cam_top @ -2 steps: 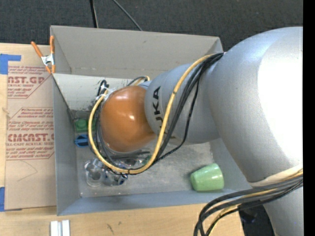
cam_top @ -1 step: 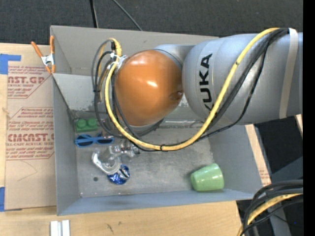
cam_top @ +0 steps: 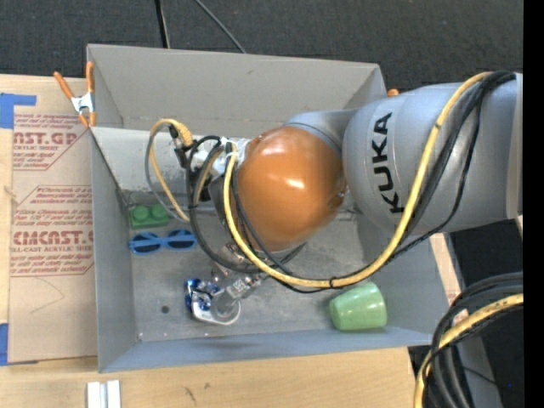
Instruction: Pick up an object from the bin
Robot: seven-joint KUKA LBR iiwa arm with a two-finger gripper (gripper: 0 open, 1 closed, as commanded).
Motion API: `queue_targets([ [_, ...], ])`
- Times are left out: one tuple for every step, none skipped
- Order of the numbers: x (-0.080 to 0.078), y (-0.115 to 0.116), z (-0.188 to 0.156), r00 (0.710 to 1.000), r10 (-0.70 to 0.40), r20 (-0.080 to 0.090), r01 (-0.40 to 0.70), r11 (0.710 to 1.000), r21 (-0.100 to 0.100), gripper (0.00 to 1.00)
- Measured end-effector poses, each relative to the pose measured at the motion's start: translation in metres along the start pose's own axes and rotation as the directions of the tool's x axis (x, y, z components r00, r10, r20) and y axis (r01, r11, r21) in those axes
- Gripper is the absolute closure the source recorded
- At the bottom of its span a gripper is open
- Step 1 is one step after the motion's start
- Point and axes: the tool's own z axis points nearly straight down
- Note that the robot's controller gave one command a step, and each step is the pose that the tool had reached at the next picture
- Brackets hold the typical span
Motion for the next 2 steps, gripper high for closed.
queue_targets([
  [-0.0006,-0.0504,0.041,0.974,0.225,0.003,-0.225,0.974,0.001,1.0],
  [0.0008,-0.0503,0.0418,0.974,0.227,0.003,-0.227,0.974,0.005,0.0],
])
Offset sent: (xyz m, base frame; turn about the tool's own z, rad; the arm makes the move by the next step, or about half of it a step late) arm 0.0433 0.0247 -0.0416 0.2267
